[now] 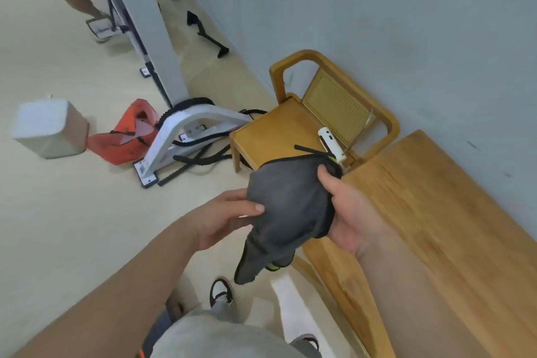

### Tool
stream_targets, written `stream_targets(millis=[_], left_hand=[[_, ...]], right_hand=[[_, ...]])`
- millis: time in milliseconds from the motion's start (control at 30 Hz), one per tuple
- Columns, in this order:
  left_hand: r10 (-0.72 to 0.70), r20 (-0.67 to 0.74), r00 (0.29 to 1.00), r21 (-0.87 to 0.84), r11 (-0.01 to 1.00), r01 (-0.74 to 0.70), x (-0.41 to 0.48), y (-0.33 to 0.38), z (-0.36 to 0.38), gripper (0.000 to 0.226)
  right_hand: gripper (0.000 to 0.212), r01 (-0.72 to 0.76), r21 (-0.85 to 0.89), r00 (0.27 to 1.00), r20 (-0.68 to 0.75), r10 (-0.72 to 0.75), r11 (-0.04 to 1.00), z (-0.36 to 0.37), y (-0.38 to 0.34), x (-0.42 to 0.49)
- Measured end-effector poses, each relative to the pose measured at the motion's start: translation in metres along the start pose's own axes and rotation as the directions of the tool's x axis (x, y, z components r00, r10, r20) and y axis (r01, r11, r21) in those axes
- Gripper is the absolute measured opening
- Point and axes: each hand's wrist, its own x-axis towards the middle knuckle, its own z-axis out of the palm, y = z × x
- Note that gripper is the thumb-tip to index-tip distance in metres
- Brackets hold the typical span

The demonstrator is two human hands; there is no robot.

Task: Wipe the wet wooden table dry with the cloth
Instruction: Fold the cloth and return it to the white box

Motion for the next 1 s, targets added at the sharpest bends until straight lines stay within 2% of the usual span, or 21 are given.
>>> stream_targets(millis=[167,233,333,400,500,567,633,700,767,833,900,1000], left_hand=[[0.053,0.025,0.998,0.086,0.995,-0.055,-0.028,0.05,-0.077,0.054],[0.088,-0.042,0.995,0.074,0.994,-0.085,-0.034,0.061,-0.101,0.049],[0.127,-0.195,0.973,-0.057,0.988,-0.14,-0.044,0.07,-0.134,0.046],[0.109,-0.286,0.952,-0.181,0.969,-0.165,-0.048,0.075,-0.156,0.046],[0.09,-0.378,0.921,-0.273,0.94,-0.204,-0.051,0.083,-0.188,0.032],[0.078,-0.445,0.892,-0.293,0.929,-0.227,-0.053,0.088,-0.211,0.026],[0.047,-0.505,0.862,-0.291,0.931,-0.221,-0.055,0.093,-0.235,0.03],[0.0,-0.569,0.823,-0.267,0.946,-0.184,-0.058,0.098,-0.261,0.038],[-0.036,-0.656,0.753,-0.245,0.955,-0.168,-0.06,0.103,-0.291,0.027],[-0.07,-0.749,0.659,-0.223,0.963,-0.151,-0.062,0.112,-0.32,0.023],[-0.099,-0.808,0.58,-0.225,0.963,-0.149,-0.063,0.123,-0.348,0.031],[-0.083,-0.83,0.552,-0.236,0.948,-0.213,-0.063,0.141,-0.386,0.038]], right_hand=[[0.04,-0.159,-0.076,0.987,-0.003,0.159,0.984,0.081,-0.012,0.058],[0.046,-0.217,-0.094,0.974,0.037,0.221,0.972,0.114,-0.014,0.08],[0.052,-0.238,-0.138,0.958,0.129,0.256,0.961,0.161,-0.007,0.108],[0.053,-0.209,-0.237,0.952,0.171,0.253,0.949,0.188,0.001,0.126],[0.057,-0.182,-0.375,0.917,0.269,0.294,0.909,0.222,0.011,0.149],[0.048,-0.133,-0.432,0.893,0.338,0.297,0.892,0.247,0.01,0.165],[0.048,-0.05,-0.476,0.905,0.351,0.242,0.878,0.274,0.005,0.187],[0.062,0.015,-0.503,0.924,0.338,0.181,0.864,0.307,-0.005,0.21],[0.073,0.135,-0.597,0.92,0.372,0.124,0.791,0.342,-0.017,0.235],[0.081,0.261,-0.681,0.884,0.453,0.114,0.685,0.378,-0.031,0.258],[0.088,0.374,-0.71,0.84,0.532,0.106,0.597,0.416,-0.04,0.276],[0.1,0.451,-0.683,0.772,0.622,0.133,0.575,0.471,-0.048,0.302]])
